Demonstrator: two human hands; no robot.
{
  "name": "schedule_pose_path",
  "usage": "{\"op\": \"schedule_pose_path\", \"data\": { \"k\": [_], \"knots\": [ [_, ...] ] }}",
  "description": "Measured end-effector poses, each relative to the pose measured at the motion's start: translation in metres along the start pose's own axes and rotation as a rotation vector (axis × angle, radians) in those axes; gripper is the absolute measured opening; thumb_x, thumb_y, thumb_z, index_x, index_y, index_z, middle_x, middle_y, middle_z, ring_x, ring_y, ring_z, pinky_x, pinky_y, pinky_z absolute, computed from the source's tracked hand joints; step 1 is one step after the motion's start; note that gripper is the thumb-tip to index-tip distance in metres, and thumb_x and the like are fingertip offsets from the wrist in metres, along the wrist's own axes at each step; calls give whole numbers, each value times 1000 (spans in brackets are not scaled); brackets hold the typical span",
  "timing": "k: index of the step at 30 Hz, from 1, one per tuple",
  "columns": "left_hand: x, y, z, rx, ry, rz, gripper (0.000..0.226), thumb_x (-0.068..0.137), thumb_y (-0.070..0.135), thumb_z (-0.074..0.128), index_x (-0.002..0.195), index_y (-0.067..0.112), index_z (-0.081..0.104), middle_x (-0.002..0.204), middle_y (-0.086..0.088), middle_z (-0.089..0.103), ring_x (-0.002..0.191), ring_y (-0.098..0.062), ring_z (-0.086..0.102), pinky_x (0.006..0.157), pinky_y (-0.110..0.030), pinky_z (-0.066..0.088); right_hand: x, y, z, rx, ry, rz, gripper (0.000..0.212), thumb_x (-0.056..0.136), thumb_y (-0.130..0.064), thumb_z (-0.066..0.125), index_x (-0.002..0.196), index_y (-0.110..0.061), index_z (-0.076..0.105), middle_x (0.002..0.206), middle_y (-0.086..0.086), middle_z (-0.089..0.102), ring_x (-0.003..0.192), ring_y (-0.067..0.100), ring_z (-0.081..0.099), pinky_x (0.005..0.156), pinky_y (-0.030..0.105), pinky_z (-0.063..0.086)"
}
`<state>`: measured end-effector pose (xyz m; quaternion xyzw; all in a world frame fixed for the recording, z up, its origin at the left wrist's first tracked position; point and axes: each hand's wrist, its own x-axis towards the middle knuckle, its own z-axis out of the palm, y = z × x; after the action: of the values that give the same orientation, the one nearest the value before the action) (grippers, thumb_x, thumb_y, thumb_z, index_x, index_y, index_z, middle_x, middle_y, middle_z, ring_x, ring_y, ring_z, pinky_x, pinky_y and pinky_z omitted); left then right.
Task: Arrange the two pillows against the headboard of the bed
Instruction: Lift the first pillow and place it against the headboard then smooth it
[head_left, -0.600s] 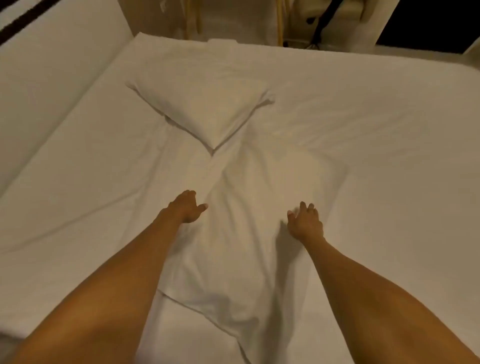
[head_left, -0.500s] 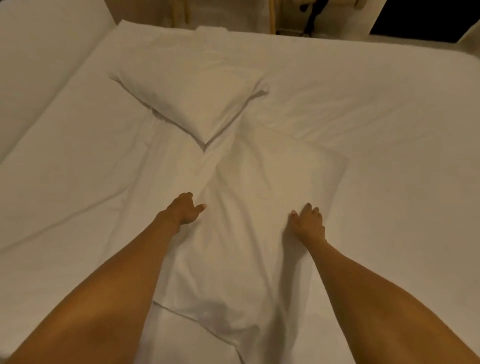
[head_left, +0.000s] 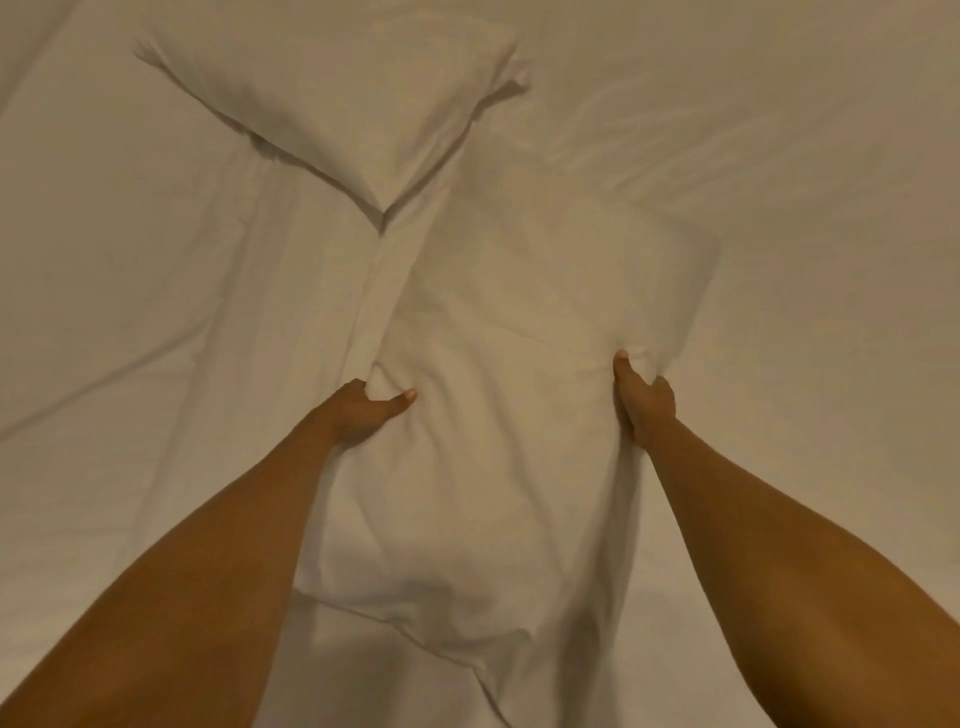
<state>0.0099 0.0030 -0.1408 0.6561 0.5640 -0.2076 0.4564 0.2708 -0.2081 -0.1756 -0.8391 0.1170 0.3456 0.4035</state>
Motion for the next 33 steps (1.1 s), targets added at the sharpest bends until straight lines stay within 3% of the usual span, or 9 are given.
{"op": "schedule_pose_path", "data": {
  "k": [2, 6, 10, 13, 15, 20, 24, 28, 33],
  "knots": [
    [-4, 3, 2, -63, -53, -44, 82, 84, 55, 62, 144, 4, 38, 144, -14, 48, 127, -31, 51, 88, -31, 40, 0, 0, -7, 146, -26, 91, 101, 73, -60, 73, 147, -2, 33, 151, 14, 42, 134, 35, 45, 113, 44, 37],
    [-16, 8, 0, -202, -134, -87, 97, 76, 53, 72, 148, 4, 30, 143, -15, 49, 124, -33, 53, 97, -37, 46, -1, -12, -21, 193, -184, 134, 96, 69, -44, 83, 144, -4, 38, 144, 6, 50, 129, 31, 50, 108, 42, 40],
    [-36, -2, -5, -340, -177, -23, 132, 29, 66, 85, 141, 8, 46, 131, -14, 60, 108, -30, 61, 96, -41, 50, -13, -13, -29, 192, -198, 136, 84, 73, -33, 81, 141, -3, 41, 142, 9, 51, 128, 32, 50, 102, 41, 39],
    [-58, -6, -9, -380, -150, -12, 94, 69, 48, 80, 144, 8, 41, 136, -14, 56, 108, -27, 56, 99, -40, 46, -35, -21, -34, 220, -232, 139, 86, 72, -30, 82, 144, -6, 40, 144, 9, 50, 127, 32, 50, 96, 41, 40],
    [-78, -13, -13, -400, -116, -10, 83, 78, 39, 76, 145, 7, 38, 139, -13, 53, 113, -27, 54, 99, -38, 44, -55, -29, -39, 219, -249, 136, 86, 74, -25, 81, 145, -6, 38, 145, 9, 49, 129, 33, 48, 94, 40, 39],
    [-143, -36, -40, -443, -17, -6, 83, 79, 40, 75, 146, 8, 38, 142, -12, 50, 127, -30, 50, 99, -35, 42, -121, -55, -46, 172, -311, 103, 80, 75, -20, 79, 144, -6, 40, 145, 10, 49, 130, 32, 47, 101, 42, 38],
    [-197, -59, -77, -497, 35, -5, 90, 69, 47, 81, 143, 11, 45, 138, -10, 55, 119, -29, 56, 103, -40, 45, -178, -80, -40, 123, -381, 49, 73, 77, -18, 77, 140, -6, 44, 141, 8, 53, 125, 31, 50, 103, 42, 39],
    [-248, -88, -108, -565, 131, -29, 73, 76, 38, 78, 137, 9, 50, 130, -12, 60, 105, -27, 58, 93, -36, 47, -229, -97, -27, 86, -501, 19, 62, 80, -14, 74, 136, -7, 48, 129, 8, 58, 106, 27, 51, 101, 40, 41],
    [-304, -137, -139, -655, 222, -45, 90, 65, 46, 84, 140, 13, 48, 135, -9, 58, 116, -30, 58, 101, -42, 47, -291, -117, 10, 41, -583, -39, 62, 77, -14, 76, 134, -7, 51, 132, 6, 58, 119, 30, 53, 110, 44, 40]
  ]
}}
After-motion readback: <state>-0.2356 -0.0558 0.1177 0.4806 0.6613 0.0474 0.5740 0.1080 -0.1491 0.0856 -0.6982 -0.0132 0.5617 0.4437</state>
